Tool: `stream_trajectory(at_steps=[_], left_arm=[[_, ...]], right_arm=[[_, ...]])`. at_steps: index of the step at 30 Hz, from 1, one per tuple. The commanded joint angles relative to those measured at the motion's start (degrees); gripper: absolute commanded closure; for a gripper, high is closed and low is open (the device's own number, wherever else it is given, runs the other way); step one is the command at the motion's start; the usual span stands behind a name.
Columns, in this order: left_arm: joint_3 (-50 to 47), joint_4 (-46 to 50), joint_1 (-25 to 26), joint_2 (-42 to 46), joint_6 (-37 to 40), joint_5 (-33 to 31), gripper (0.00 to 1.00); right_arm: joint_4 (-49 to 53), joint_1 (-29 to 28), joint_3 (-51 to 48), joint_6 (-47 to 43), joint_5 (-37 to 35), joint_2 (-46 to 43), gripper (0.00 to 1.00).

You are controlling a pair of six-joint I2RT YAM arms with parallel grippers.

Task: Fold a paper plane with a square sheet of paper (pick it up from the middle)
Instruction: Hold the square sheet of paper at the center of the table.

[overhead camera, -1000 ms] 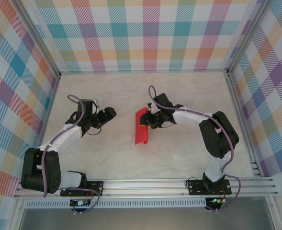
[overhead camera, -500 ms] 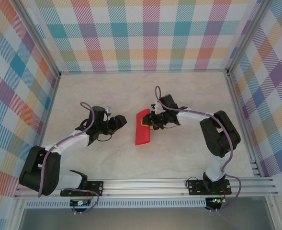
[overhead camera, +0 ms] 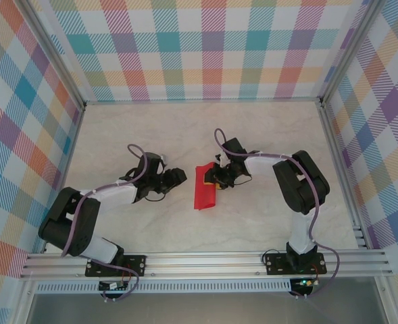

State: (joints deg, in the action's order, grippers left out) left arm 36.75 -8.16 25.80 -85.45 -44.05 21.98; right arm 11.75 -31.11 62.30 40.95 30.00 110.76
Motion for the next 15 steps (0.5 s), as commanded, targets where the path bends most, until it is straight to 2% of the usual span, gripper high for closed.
stream_trajectory(at_steps=[1, 9, 15], left_arm=[[3.5, -2.7, 1.7, -2.9, 1.1, 1.3, 0.49], [9.1, -3.9, 4.8, -11.9, 1.8, 3.3, 0.67], [12.5, -2.4, 6.4, -17.1, 2.3, 2.3, 0.82]], right_arm=[[2.1, 0.2, 1.5, -1.5, -2.4, 1.2, 0.68], [2.3, 0.2, 1.0, -0.8, -3.8, 1.9, 0.67], [3.0, 0.2, 1.4, -1.0, -3.9, 2.3, 0.67]])
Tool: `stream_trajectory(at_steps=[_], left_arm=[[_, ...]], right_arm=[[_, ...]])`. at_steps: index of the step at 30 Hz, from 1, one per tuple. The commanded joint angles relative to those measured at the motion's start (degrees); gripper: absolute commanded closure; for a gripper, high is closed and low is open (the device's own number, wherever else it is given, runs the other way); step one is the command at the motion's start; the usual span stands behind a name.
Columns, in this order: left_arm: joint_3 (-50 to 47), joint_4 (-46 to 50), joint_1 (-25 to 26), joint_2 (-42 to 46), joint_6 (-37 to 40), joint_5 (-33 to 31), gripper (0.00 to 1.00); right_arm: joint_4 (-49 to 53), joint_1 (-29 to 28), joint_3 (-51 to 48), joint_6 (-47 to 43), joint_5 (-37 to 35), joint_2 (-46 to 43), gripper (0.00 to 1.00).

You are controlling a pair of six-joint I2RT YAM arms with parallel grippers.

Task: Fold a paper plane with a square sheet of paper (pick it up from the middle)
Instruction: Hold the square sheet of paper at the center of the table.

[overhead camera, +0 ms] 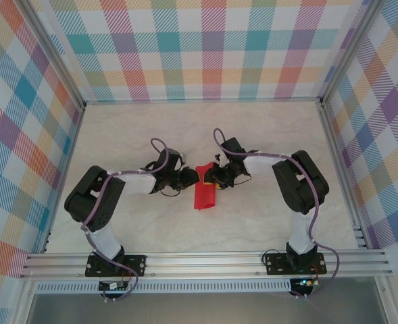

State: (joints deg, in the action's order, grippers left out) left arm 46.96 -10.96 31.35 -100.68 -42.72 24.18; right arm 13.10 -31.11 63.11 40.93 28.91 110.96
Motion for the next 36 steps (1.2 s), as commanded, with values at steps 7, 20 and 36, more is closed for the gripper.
stream_trajectory(at_steps=[7, 20, 36], left_arm=[[4.2, 2.4, 0.9, -5.4, 1.4, -1.0, 0.95], [5.5, 8.4, 0.9, -5.8, 4.0, -2.7, 0.99], [9.6, 10.0, 0.9, -5.4, 4.5, -1.1, 0.94]], right_arm=[[2.1, 0.2, 0.3, -0.7, -2.8, 1.6, 0.67], [8.8, 0.2, 2.3, -0.7, -7.5, -3.9, 0.45], [11.3, 0.2, 4.0, -2.3, -9.4, -1.7, 0.57]])
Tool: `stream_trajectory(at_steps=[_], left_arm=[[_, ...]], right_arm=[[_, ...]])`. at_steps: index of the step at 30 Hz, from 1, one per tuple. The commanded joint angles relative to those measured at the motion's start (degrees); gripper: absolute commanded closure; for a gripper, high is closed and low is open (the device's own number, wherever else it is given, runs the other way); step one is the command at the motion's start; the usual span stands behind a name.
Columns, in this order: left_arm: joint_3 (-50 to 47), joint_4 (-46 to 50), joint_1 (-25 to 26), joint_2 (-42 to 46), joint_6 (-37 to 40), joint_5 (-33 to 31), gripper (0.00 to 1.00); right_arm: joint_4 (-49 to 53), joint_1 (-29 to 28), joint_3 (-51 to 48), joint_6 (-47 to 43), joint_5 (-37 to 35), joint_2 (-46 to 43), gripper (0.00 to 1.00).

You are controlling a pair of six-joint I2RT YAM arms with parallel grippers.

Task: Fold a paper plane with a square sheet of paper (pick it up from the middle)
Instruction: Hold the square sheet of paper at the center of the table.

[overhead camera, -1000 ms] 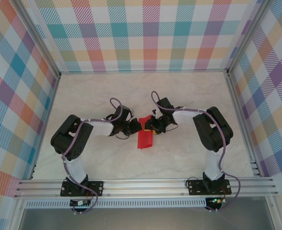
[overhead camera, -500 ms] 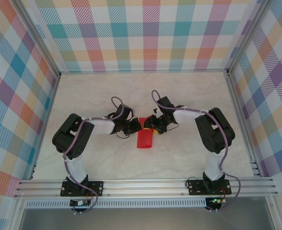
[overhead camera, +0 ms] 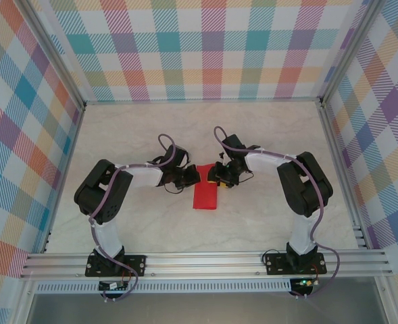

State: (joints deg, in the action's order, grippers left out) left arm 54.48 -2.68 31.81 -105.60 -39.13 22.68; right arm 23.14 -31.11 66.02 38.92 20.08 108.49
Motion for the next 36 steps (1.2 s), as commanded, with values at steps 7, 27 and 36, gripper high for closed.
stream_trajectory(at_steps=[7, 27, 36], left_arm=[[2.6, 2.4, 0.4, 1.4, 0.8, -1.0, 0.82], [-2.0, -1.2, 0.4, 7.0, 0.1, -5.8, 0.76], [-2.6, -1.5, 0.4, 7.5, -0.3, -6.5, 0.74]], right_arm=[[-0.3, 0.2, 0.3, 2.1, -1.0, 1.6, 0.58], [3.1, -0.1, 1.4, 0.9, -3.7, 4.8, 0.54], [4.0, -0.6, 2.3, 1.1, -4.5, 6.5, 0.52]])
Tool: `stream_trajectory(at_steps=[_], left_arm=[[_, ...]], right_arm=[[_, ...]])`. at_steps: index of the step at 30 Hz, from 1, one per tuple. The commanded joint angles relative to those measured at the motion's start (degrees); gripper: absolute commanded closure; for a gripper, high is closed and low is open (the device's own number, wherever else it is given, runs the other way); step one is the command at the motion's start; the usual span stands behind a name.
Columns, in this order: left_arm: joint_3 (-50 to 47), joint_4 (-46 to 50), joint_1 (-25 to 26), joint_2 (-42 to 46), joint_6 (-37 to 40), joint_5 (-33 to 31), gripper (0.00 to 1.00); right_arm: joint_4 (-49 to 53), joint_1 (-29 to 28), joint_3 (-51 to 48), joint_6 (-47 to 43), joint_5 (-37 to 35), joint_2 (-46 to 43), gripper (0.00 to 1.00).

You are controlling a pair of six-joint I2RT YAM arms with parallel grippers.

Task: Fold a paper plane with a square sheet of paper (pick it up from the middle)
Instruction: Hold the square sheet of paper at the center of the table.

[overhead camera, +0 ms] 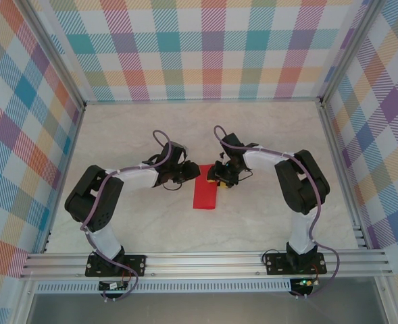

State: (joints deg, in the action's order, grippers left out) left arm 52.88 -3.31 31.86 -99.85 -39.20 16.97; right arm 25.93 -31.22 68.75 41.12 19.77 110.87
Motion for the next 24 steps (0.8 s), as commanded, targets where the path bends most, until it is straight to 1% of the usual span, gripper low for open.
stream_trajectory(at_steps=[1, 19, 24], left_arm=[[-1.0, -1.0, 0.4, 1.8, -0.3, -0.8, 0.73], [-0.9, -1.1, 0.4, 1.3, -0.4, -0.1, 0.74], [-0.5, -1.2, 0.4, 0.1, -0.5, 1.2, 0.74]], right_arm=[[1.2, -0.5, -0.5, -1.0, -4.3, 4.3, 0.52], [3.4, -1.4, 0.8, -1.7, -6.4, 7.1, 0.5], [3.4, -1.5, 0.8, -1.5, -6.6, 7.6, 0.5]])
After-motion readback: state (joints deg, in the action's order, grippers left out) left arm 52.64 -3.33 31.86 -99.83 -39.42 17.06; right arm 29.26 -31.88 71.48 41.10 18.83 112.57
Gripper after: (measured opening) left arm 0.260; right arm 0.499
